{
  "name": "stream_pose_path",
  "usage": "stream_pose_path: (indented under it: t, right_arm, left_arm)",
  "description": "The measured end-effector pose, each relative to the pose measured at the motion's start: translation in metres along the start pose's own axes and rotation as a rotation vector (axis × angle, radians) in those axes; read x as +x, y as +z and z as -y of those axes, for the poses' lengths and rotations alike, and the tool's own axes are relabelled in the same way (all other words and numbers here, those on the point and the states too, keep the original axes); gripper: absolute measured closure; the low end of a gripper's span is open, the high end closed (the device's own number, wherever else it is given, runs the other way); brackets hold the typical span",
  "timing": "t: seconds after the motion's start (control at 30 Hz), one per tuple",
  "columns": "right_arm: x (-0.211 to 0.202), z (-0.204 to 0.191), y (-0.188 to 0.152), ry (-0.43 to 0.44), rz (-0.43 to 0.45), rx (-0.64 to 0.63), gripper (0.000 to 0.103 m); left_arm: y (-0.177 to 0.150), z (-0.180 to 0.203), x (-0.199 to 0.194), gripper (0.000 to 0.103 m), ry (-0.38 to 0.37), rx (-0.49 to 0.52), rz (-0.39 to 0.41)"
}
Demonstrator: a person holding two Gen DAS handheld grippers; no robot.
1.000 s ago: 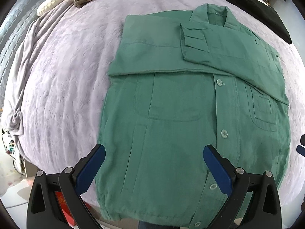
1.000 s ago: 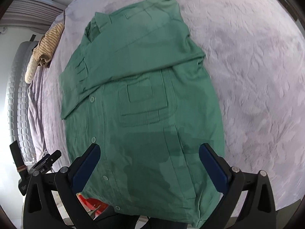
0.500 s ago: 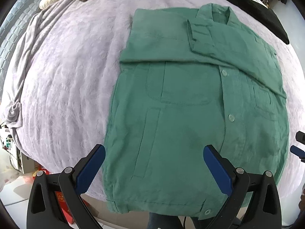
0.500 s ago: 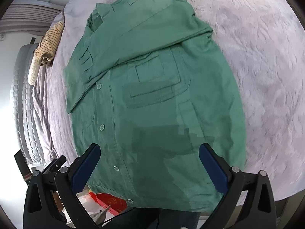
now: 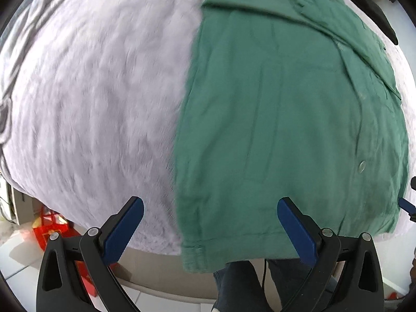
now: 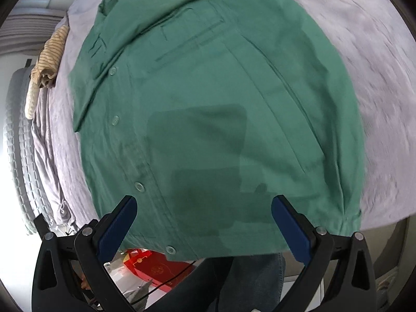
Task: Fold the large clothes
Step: 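Move both open grippers to the jacket hem, then grasp the hem with both grippers and fold it over toward the collar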
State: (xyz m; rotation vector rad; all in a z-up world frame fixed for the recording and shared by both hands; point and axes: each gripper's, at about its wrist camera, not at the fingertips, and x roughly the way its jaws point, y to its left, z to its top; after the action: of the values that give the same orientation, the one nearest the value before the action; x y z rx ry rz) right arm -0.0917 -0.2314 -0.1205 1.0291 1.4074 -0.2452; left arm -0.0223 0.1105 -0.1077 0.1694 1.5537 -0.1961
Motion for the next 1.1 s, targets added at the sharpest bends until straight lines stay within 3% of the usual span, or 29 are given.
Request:
stream_pose_path:
  t: [0.1, 0.23, 0.37, 0.53, 0.83, 1.1]
  right_arm:
    - [-0.012, 0.018, -0.009, -0.029, 0.059, 0.04, 0.0]
    - [-0.033, 0.057, -0.014, -0.111, 0.167, 0.122, 0.0]
    - [-0.035, 0.091, -0.016, -0.147, 0.196, 0.198, 0.0]
    - [-0.005, 0.113, -0.022, -0.056, 0.101, 0.27, 0.0]
    - [-0.014, 0.086, -0.017, 0.379, 0.134, 0.288, 0.0]
    - [-0.008, 0.099, -0.024, 0.321, 0.129, 0.343, 0.0]
  left_arm:
    - [-0.008, -0.011, 0.017, 0.0, -0.017, 0.005, -0.023]
    - [-0.018, -0.023, 0.037, 0.0, -0.116, -0.024, -0.083]
    - [-0.023, -0.025, 0.048, 0.0, -0.198, -0.039, -0.118]
    - [-0.025, -0.018, 0.053, 0.0, -0.24, -0.015, -0.134]
    - [-0.036, 0.018, 0.053, 0.0, -0.33, 0.005, -0.125]
    - [-0.035, 0.043, 0.056, 0.001, -0.313, 0.04, -0.112]
